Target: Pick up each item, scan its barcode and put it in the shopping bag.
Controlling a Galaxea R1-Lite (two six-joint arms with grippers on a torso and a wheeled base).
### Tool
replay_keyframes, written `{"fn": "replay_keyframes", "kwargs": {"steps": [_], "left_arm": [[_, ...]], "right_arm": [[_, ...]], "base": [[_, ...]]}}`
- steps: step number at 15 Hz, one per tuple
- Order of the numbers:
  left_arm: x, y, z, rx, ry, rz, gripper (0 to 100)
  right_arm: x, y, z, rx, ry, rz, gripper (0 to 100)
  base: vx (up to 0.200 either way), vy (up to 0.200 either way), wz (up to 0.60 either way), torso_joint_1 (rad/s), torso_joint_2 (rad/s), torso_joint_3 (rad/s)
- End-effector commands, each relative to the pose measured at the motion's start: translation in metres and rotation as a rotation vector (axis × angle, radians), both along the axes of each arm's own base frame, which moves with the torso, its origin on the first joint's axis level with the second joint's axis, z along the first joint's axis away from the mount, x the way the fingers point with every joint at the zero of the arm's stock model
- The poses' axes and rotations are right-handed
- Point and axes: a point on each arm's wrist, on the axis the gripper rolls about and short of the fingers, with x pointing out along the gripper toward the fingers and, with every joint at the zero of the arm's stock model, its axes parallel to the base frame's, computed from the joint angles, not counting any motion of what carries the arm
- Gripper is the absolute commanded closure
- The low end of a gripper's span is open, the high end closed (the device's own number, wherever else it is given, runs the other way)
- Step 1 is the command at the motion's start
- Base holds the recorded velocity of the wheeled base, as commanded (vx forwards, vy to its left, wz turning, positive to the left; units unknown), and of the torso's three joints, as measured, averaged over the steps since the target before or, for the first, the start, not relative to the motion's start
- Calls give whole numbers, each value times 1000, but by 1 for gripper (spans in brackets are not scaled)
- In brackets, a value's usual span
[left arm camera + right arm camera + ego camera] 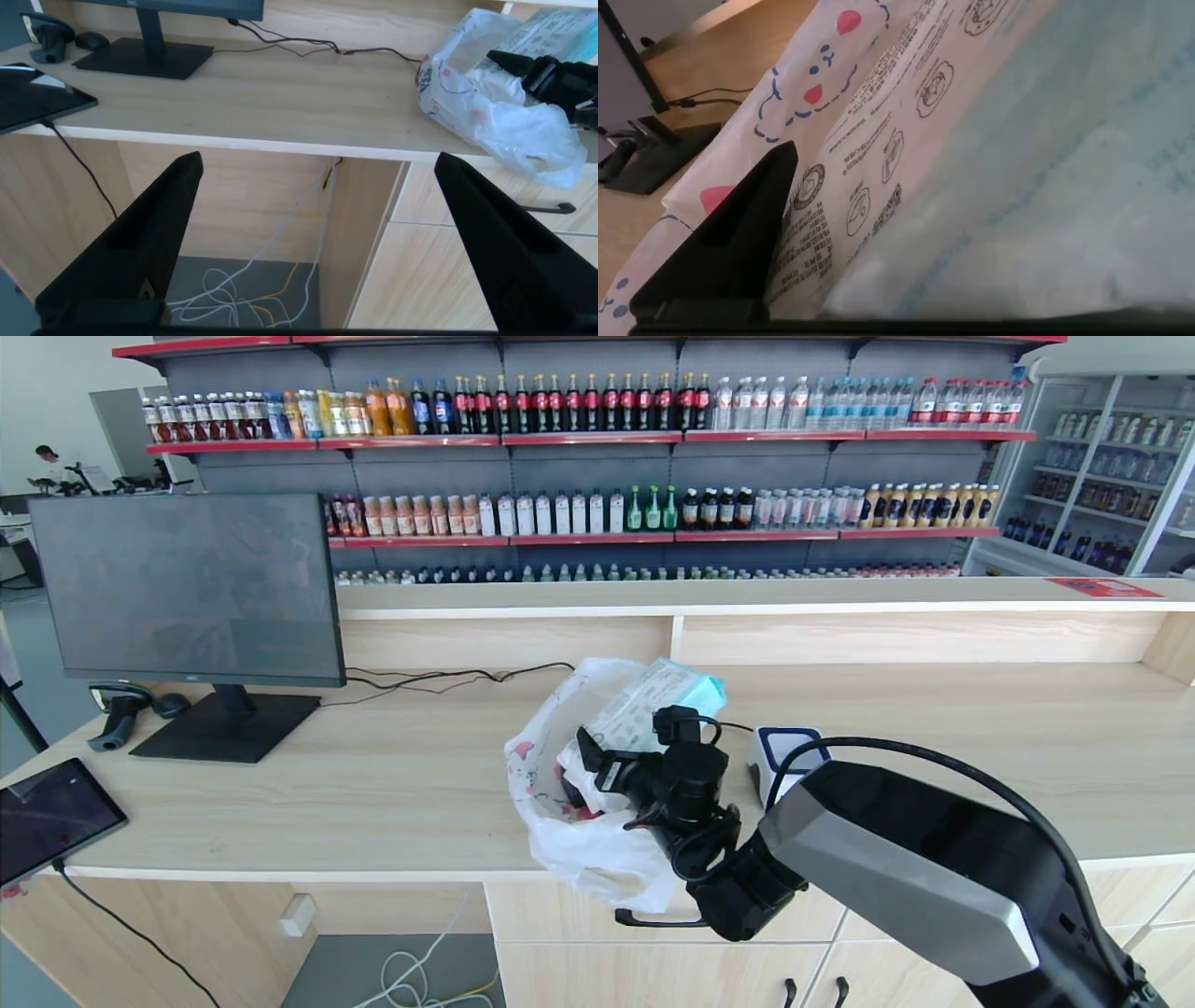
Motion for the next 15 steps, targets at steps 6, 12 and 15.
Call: {"fn": "replay_keyframes", "kwargs": {"steps": [6, 12, 15], "left_arm": [[0, 0, 0, 0, 1, 0, 0], [0, 0, 0, 0, 1, 0, 0], [0, 0, 0, 0, -1, -1, 0]], "right_arm": [[25, -10, 54, -57, -162, 53, 0], [14, -19, 34, -79, -131, 46, 0], [8, -24, 35, -76, -136, 42, 0]], "base": [[0, 0, 0, 0, 0, 0], [0, 0, 0, 0, 0, 0], [0, 0, 0, 0, 0, 0]]}}
